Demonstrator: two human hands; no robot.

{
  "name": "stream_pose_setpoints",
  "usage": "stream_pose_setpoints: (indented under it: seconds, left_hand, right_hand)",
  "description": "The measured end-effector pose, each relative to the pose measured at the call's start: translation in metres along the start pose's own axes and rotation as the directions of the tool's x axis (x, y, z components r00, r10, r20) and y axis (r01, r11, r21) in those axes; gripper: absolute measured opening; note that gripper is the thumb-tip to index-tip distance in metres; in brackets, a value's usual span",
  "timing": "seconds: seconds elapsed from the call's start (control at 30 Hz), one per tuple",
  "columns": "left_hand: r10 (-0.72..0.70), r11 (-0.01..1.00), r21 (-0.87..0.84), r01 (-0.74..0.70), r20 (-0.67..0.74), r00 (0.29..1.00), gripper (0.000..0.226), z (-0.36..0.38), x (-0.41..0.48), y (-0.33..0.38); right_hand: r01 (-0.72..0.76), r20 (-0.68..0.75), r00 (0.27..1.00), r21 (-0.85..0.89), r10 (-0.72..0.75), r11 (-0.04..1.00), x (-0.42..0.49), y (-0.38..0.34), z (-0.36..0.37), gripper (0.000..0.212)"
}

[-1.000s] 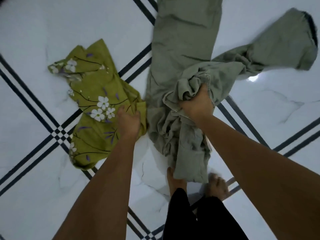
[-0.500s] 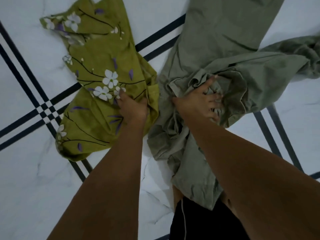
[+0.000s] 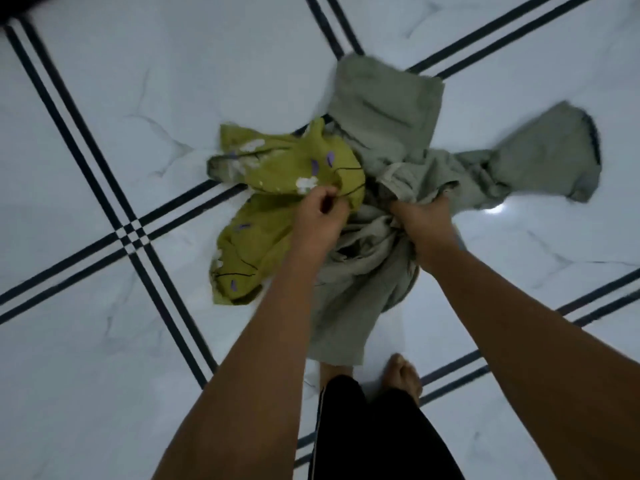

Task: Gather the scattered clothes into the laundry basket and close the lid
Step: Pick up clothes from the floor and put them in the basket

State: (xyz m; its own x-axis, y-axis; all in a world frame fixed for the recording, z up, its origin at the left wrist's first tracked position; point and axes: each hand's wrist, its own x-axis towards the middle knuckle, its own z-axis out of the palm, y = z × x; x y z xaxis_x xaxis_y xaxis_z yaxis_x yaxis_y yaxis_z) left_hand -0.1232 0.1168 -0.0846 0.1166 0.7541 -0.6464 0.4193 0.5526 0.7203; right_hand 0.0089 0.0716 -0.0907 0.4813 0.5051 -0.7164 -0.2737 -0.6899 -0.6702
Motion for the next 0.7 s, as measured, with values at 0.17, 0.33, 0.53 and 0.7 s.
stream_pose_setpoints:
  seconds: [0.17,0.33,0.53,0.7]
  left_hand:
    - [0.091,0.996,-0.025,-0.088,0.148,0.985,0.015,0.013,-0.085,0.106]
    - [-0.041,0.986,-0.140,0.090,0.320,0.947,0.023,0.022,-0.173,0.233]
    - [0.015,0.999,-0.045,0.004,0.426,0.904,0.027,0.040,-0.274,0.380]
    - [0.213,0.958,0.080,-0.275,0.445,0.870,0.029,0.087,-0.329,0.477]
  right_hand:
    - [-0.061,0.194,0.981,0.230,0.015,0.971,-0.068,-0.103,-0.047,0.053]
    - [-0.038,0.002,0.999,0.133,0.038,0.990,-0.151,-0.206,-0.118,0.058]
    - [0.019,-0.242,0.970,0.134,0.014,0.991,-0.252,-0.317,-0.221,0.079]
    - [0.166,-0.420,0.907,0.276,-0.036,0.947,-0.311,-0.378,-0.301,0.080]
